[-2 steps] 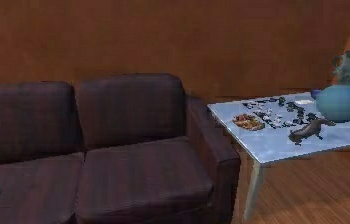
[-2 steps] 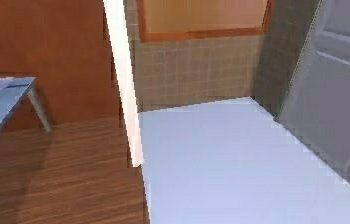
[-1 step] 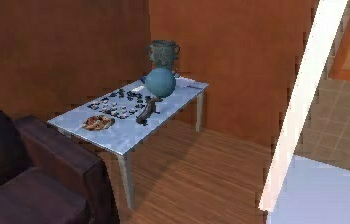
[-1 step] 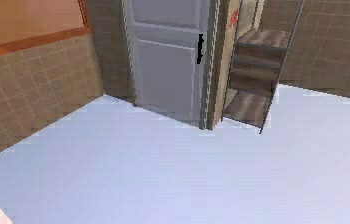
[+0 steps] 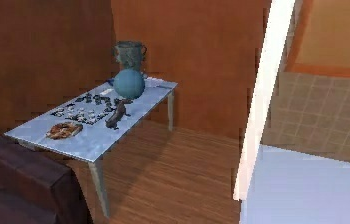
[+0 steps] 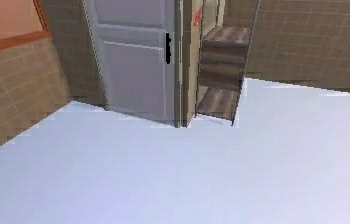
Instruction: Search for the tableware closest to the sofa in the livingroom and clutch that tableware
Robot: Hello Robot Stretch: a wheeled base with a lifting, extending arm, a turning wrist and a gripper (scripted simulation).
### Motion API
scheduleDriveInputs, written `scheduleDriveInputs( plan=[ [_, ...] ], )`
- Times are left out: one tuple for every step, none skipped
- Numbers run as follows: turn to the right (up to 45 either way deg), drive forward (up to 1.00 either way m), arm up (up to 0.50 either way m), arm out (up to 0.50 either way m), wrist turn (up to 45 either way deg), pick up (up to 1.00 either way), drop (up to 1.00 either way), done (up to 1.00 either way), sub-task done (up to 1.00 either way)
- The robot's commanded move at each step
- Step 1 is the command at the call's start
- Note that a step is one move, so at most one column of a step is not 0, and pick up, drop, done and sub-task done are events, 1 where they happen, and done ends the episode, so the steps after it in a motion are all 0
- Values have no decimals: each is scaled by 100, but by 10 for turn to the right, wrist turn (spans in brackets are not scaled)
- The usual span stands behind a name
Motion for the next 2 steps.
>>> scheduleDriveInputs(
  plan=[
    [0, 100, 0, 0, 0, 0, 0, 0, 0],
    [90, 0, 0, 0, 0, 0, 0, 0, 0]
  ],
)
